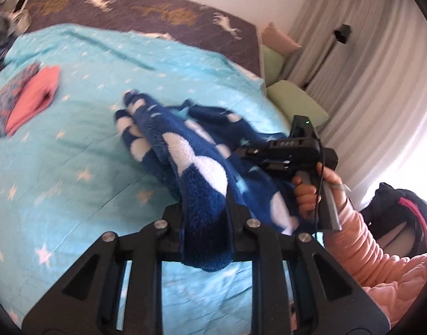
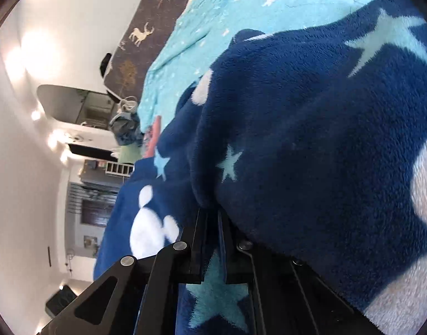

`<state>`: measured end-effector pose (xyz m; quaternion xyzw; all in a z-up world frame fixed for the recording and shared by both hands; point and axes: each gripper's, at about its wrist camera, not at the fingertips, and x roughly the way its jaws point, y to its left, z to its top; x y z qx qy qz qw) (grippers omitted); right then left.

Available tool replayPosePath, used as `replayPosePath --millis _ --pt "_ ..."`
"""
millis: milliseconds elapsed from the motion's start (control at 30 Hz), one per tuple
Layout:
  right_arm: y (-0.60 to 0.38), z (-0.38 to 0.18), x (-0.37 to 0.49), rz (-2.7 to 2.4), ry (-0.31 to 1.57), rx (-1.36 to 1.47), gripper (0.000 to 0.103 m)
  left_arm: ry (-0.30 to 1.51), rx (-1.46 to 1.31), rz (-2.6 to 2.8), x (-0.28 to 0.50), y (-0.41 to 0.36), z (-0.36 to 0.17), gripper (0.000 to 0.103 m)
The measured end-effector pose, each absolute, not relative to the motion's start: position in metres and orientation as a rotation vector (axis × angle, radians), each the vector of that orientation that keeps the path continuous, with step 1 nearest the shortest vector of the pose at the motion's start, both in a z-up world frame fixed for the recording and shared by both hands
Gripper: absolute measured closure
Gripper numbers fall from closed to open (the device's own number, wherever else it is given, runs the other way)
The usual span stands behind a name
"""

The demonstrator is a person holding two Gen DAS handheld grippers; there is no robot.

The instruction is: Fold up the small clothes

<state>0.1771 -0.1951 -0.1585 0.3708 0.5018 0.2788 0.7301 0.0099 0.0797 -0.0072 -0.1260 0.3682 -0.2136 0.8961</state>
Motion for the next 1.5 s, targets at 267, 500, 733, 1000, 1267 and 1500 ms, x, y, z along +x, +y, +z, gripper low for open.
replayPosePath --millis 267,500,733,1000,1267,1500 --pt "-0.199 -0.13 0.115 0.671 1.048 0.707 0.079 0.668 -0.155 -0.578 0.013 0.026 0.031 0.08" --pt "-0.203 -0.137 0.091 0.586 1.041 0.579 0.074 0.651 -0.033 -0.738 0.019 -0.042 0.039 0.08" --pt "-0.262 -0.083 0.058 0.562 0.827 0.609 0.037 0.696 0.042 -0.8 0.013 -0.077 0.026 0.08" --pt "-0.21 -0.041 0.111 0.8 0.927 0.465 0.016 0.709 0.05 -0.782 0.013 -0.081 0.025 0.08" --pt "-0.16 -0.017 0.166 0.836 1.051 0.231 0.016 0.712 0.058 -0.768 0.009 -0.087 0.028 0.08" --pt "-0.123 -0.03 0.166 0.692 1.103 0.006 0.048 0.711 0.076 -0.758 0.01 -0.091 0.029 0.08"
